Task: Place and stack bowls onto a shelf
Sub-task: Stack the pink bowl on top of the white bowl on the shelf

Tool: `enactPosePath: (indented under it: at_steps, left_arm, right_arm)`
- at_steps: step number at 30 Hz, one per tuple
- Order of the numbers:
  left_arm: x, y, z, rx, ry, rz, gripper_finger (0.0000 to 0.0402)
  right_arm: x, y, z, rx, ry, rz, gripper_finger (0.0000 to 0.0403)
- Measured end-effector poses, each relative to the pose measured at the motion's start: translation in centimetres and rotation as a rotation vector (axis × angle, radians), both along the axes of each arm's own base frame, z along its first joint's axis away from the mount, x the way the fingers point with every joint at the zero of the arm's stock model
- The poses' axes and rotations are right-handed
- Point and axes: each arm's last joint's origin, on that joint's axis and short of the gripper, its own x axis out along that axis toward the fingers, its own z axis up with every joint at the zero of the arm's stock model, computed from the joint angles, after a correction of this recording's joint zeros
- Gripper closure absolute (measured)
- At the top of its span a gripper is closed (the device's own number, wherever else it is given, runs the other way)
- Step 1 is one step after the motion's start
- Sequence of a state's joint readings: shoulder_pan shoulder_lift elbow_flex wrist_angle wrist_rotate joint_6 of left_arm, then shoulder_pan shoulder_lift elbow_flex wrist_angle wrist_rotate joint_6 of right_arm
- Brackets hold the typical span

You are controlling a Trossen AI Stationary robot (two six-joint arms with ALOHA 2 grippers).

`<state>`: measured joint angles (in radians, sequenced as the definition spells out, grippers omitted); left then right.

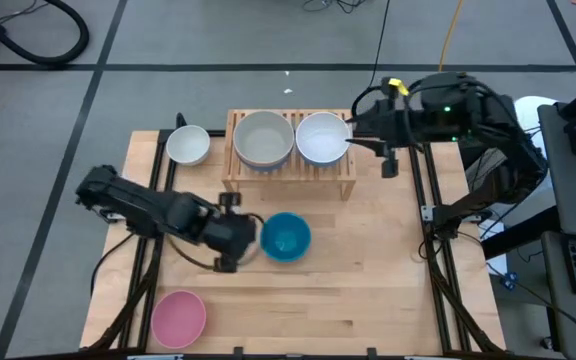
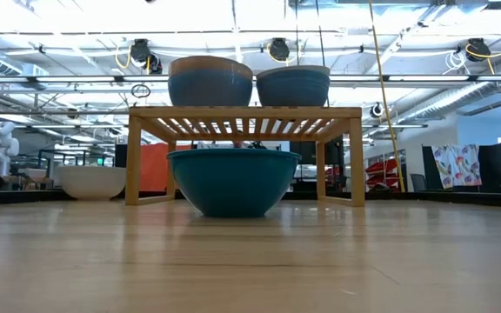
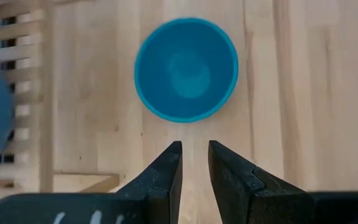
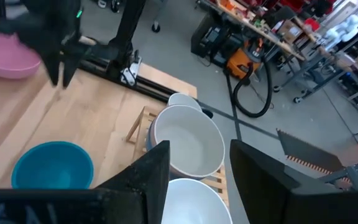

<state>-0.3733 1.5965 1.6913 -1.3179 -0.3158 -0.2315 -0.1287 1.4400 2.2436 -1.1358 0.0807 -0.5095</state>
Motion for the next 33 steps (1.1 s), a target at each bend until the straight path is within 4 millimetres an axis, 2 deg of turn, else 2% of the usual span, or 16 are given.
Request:
enactPosePath:
  at_steps: [6,9,14,23,26,28,33]
  left_arm:
    - [3.7,-1.8,-4.2,-0.016,0.126,-0.183,0.0319]
    - [5.2,-2.3,-5.5,-0.042,0.126,-0.252,0.0319]
    - [6.7,-2.3,-6.1,-0.038,0.067,-0.313,0.0319]
    - [7.9,-1.0,-7.0,-0.078,0.077,-0.276,0.0319]
    - [8.3,-0.9,-7.6,-0.120,0.086,-0.217,0.0319]
    - [8.4,-0.9,-8.1,-0.152,0.108,-0.117,0.0319]
    - [6.8,-0.6,-8.3,-0.298,0.222,0.380,0.0319]
  right_arm:
    - [-1.3,0.2,0.5,-0.004,-0.028,0.001,0.0243]
    - [-1.8,0.2,0.6,-0.006,-0.023,0.003,0.0243]
    - [-2.3,0.3,0.5,-0.006,-0.008,0.004,0.0243]
    - [-3.3,0.4,0.1,0.002,0.053,0.005,0.0243]
    - [-3.5,0.5,0.1,0.002,0.056,0.005,0.0243]
    - [-3.7,0.5,0.2,0.001,0.053,0.005,0.0243]
    - [-4.2,0.6,0.4,-0.001,0.041,0.005,0.0243]
